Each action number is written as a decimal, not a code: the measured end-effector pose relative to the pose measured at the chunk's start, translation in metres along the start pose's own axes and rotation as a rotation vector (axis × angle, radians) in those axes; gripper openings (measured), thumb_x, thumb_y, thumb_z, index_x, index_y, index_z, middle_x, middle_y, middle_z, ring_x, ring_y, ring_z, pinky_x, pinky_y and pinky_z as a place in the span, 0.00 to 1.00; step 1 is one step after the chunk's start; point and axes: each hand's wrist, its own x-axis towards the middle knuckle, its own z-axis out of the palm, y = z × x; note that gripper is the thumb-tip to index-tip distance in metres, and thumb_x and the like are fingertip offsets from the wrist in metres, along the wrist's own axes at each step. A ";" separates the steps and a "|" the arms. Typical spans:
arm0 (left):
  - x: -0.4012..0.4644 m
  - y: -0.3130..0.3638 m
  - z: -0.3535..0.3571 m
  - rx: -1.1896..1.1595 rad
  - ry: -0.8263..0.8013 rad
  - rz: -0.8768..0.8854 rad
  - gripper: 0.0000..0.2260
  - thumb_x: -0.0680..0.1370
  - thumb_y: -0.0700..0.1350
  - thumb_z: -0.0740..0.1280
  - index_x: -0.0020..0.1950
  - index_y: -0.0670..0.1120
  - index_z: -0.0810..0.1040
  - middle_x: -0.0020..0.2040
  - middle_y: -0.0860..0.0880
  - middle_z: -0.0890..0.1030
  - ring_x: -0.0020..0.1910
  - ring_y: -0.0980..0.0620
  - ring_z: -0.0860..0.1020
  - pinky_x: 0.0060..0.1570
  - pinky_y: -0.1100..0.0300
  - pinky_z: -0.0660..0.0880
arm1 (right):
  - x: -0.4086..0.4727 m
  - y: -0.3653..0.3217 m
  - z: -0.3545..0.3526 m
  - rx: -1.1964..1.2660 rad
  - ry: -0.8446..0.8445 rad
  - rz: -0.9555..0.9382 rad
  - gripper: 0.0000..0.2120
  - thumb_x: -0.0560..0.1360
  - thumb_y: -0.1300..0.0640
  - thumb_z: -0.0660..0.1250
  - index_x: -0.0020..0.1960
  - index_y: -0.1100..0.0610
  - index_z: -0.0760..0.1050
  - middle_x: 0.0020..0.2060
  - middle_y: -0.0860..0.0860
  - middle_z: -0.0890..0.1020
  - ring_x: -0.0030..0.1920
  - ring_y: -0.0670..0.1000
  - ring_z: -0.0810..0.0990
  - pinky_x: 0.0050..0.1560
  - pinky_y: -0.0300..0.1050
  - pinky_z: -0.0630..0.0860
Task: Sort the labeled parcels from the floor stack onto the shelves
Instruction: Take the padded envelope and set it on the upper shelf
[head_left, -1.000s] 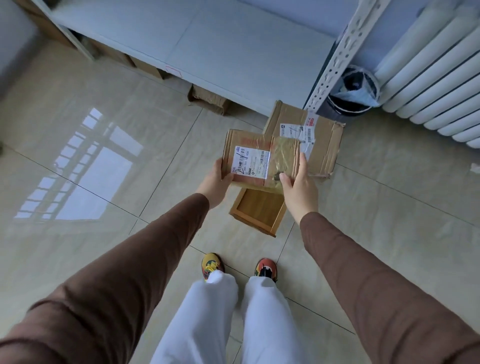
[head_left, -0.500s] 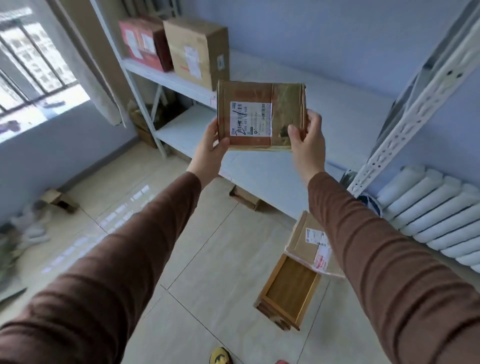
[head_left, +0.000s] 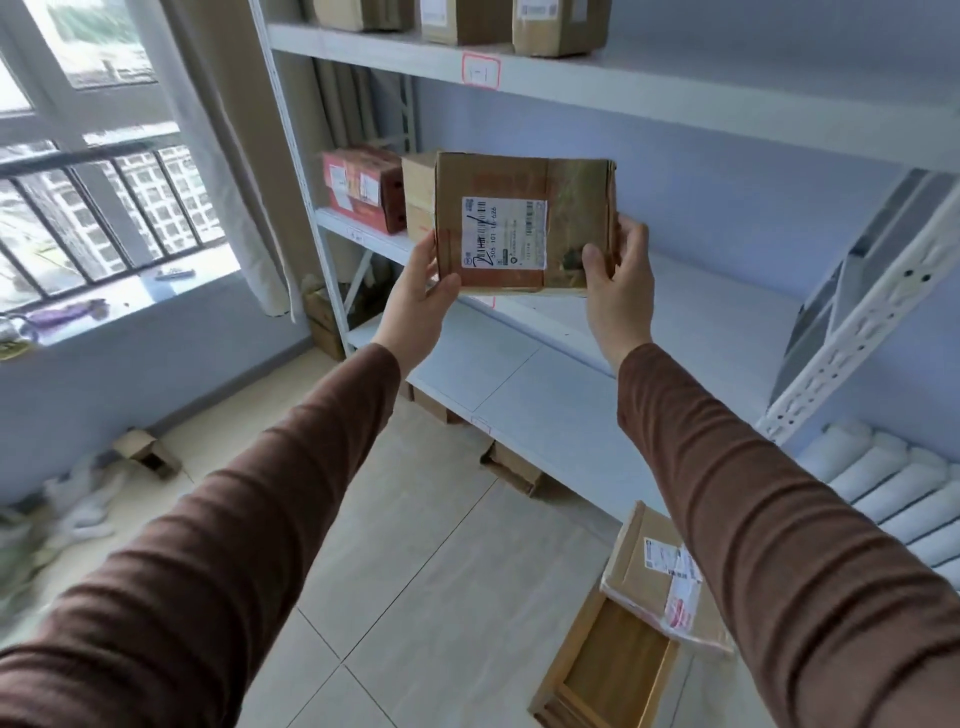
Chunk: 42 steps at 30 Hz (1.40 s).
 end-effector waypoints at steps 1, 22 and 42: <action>0.001 -0.001 -0.004 0.003 0.008 -0.004 0.25 0.83 0.35 0.60 0.80 0.47 0.62 0.69 0.47 0.78 0.69 0.53 0.76 0.70 0.57 0.73 | 0.000 -0.002 0.003 0.006 0.000 -0.004 0.18 0.83 0.54 0.63 0.70 0.57 0.67 0.62 0.51 0.81 0.57 0.48 0.80 0.53 0.33 0.77; 0.089 -0.037 -0.042 -0.125 0.126 -0.109 0.20 0.84 0.38 0.58 0.73 0.55 0.70 0.66 0.46 0.80 0.67 0.47 0.78 0.69 0.49 0.75 | 0.054 0.049 0.092 0.275 -0.147 0.254 0.37 0.73 0.36 0.70 0.75 0.32 0.53 0.74 0.55 0.68 0.71 0.58 0.73 0.66 0.62 0.77; 0.091 -0.119 -0.184 0.089 0.533 -0.212 0.31 0.79 0.51 0.72 0.77 0.55 0.61 0.75 0.52 0.71 0.74 0.53 0.71 0.72 0.48 0.71 | 0.029 0.039 0.305 0.683 -0.938 0.478 0.20 0.82 0.47 0.66 0.70 0.53 0.67 0.63 0.57 0.79 0.57 0.58 0.84 0.49 0.55 0.85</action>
